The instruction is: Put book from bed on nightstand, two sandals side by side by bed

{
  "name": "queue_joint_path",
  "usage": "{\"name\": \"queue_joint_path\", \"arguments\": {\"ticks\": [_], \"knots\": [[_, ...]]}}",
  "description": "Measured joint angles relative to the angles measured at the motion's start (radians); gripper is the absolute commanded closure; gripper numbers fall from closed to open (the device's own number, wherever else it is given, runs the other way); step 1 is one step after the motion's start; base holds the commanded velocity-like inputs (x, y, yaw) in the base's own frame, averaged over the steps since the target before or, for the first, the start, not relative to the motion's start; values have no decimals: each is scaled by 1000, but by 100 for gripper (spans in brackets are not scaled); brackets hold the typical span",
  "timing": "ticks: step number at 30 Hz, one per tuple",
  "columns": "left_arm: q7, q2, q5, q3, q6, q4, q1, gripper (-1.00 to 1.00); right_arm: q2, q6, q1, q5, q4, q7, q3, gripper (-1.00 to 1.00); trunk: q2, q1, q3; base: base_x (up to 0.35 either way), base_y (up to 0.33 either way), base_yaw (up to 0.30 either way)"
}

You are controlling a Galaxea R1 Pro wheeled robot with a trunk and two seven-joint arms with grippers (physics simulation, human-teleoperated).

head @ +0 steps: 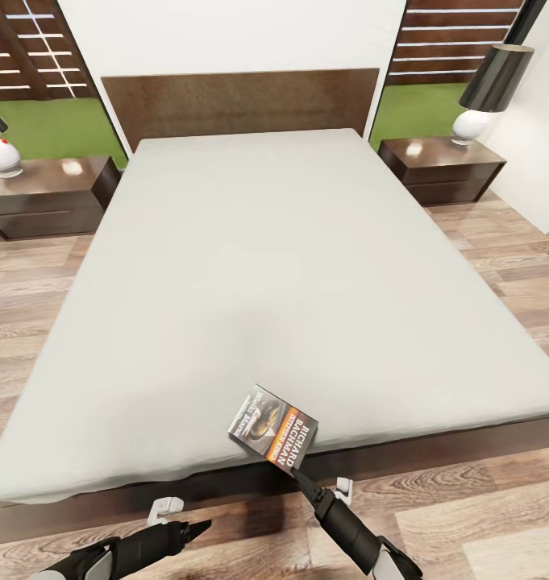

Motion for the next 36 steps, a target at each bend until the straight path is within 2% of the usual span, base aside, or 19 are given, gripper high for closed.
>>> {"name": "queue_joint_path", "arguments": {"ticks": [36], "knots": [[0, -1, 0, -1, 0, 0, 0, -100, 0, 0, 0, 0, 0, 0, -1, -100, 0, 0, 0, 11, 8, 0]]}}
